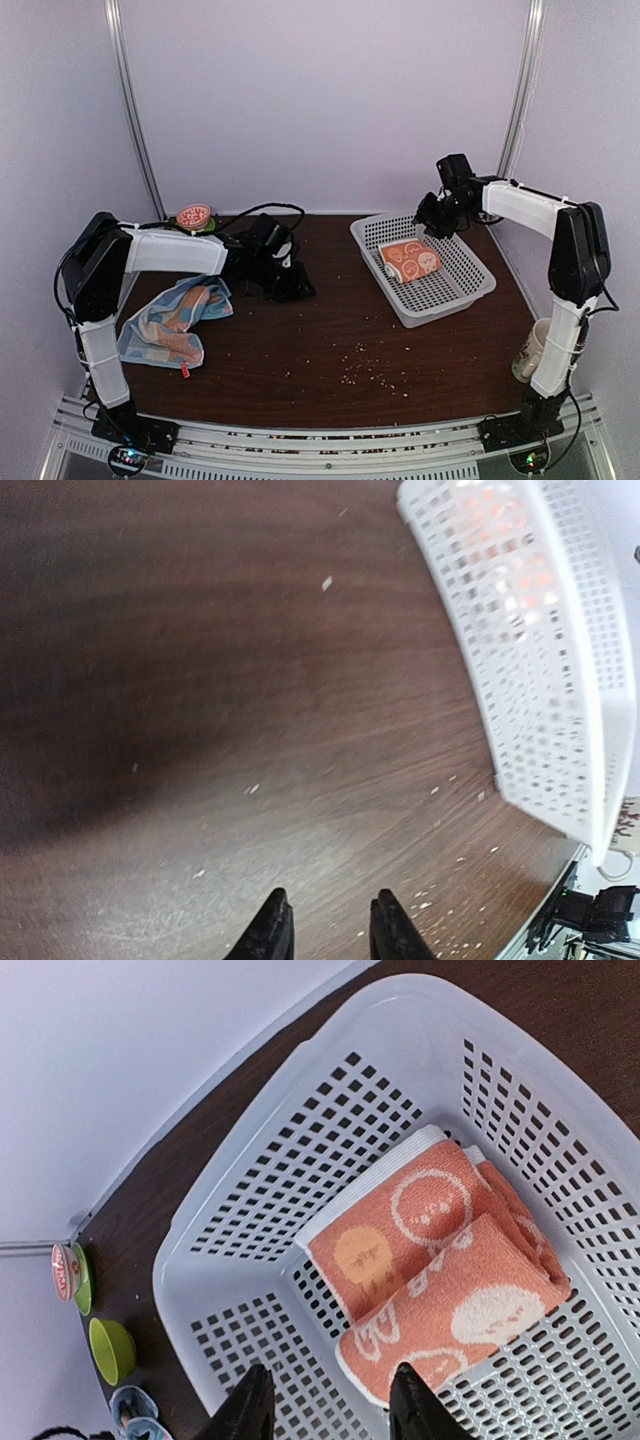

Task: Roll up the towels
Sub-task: Move the bin to the center of the board, then adjust the towel in the bin.

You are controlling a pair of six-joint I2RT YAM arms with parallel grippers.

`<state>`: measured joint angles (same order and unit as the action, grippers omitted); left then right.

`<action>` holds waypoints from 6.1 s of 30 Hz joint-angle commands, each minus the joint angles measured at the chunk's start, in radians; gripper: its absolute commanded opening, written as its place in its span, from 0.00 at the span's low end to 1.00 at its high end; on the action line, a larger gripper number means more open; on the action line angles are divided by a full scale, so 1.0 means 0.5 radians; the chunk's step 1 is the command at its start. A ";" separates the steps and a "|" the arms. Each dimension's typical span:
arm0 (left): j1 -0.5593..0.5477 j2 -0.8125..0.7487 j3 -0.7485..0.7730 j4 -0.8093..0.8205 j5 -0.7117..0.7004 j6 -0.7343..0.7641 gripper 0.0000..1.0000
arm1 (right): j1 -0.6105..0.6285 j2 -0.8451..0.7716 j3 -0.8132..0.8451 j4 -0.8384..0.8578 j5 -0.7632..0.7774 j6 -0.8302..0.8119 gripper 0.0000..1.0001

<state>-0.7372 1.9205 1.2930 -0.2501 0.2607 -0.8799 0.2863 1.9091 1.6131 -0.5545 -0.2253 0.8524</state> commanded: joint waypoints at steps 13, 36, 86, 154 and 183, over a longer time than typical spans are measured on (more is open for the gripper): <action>0.020 -0.277 -0.111 -0.103 -0.203 0.141 0.28 | 0.708 -0.301 -0.713 0.118 -0.037 0.245 0.38; 0.019 -1.041 -0.581 -0.283 -0.496 0.301 0.31 | 1.040 -0.389 -0.255 -0.056 0.252 -0.101 0.44; 0.041 -0.625 -0.376 -0.233 -0.228 0.319 0.31 | 0.879 0.562 0.180 -0.696 0.713 -1.728 0.70; 0.047 -0.369 -0.294 -0.163 -0.050 0.328 0.29 | 0.359 0.030 -0.606 1.096 -0.166 0.666 0.00; 0.046 -0.336 -0.323 -0.163 -0.030 0.352 0.29 | 0.530 0.461 -0.446 1.570 0.073 1.197 0.19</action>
<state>-0.7204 1.7420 1.1492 -0.3641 0.2363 -0.7231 0.5354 2.1147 1.3735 0.2596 -0.1848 1.4315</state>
